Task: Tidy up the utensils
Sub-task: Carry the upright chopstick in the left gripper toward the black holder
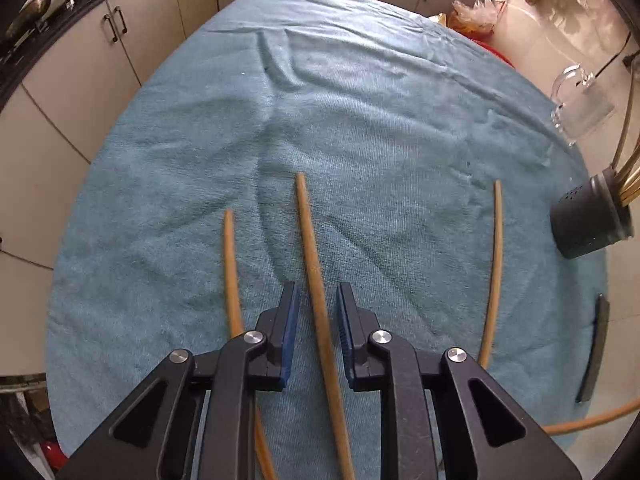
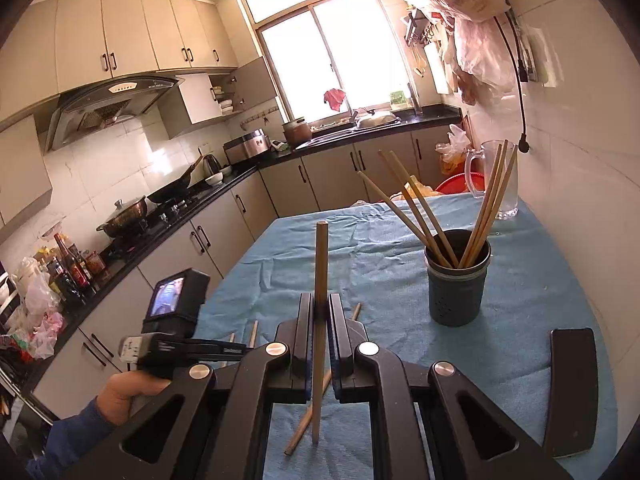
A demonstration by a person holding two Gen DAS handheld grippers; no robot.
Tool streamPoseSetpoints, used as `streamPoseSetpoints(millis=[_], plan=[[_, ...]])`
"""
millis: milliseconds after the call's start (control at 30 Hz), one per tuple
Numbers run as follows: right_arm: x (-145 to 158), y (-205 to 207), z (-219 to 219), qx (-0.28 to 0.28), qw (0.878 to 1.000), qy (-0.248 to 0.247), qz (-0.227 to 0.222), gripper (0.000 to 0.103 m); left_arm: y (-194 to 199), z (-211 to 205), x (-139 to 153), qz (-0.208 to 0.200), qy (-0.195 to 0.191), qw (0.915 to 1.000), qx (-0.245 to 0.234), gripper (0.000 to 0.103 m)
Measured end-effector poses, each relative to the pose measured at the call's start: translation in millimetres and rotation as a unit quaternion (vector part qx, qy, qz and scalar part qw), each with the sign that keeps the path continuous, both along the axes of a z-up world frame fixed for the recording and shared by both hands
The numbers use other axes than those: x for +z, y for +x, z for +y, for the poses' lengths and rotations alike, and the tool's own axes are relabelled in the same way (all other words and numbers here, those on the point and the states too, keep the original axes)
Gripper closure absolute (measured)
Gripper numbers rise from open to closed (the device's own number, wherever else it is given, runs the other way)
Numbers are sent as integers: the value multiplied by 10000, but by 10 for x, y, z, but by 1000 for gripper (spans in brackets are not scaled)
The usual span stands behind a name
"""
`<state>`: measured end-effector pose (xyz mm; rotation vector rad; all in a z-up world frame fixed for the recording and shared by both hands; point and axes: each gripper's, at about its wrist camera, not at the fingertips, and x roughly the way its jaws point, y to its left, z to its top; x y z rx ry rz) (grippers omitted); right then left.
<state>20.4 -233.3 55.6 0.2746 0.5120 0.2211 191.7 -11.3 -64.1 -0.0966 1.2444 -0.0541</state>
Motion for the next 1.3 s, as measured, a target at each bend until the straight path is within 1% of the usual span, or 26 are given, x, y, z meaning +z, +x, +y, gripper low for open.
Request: streamPoseSetpoints(millis=[67, 100, 167, 233, 300, 433, 500, 633, 833, 1300], plan=[[-9, 5, -19, -8, 10000, 30, 10, 96, 17, -23, -4, -37, 93, 9999, -15, 88], [-12, 8, -27, -16, 10000, 42, 15, 96, 28, -36, -10, -80, 151, 9999, -3, 95], [-15, 10, -43, -28, 10000, 65, 27, 96, 35, -31, 6, -127, 154, 9998, 30, 97], [-9, 2, -51, -37, 10000, 64, 22, 96, -5, -18, 43, -216, -57, 9997, -19, 97], [4, -12, -62, -58, 10000, 49, 1, 96, -95, -4, 157, -471, -262, 9985, -47, 97], [41, -34, -80, -103, 9999, 64, -41, 96, -390, 28, 578, -1172, -623, 9910, -177, 97], [54, -50, -73, -111, 9999, 64, -63, 96, -534, 42, 768, -1447, -727, 9865, -231, 97], [75, -63, -54, -105, 9999, 83, -75, 96, -748, 57, 1039, -1857, -847, 9786, -257, 97], [83, -83, -36, -118, 9999, 70, -71, 96, -938, 96, 1226, -2081, -988, 9726, -320, 97], [93, -129, -84, -231, 9996, 118, -73, 96, -1081, 91, 1355, -2288, -1035, 9672, -379, 97]])
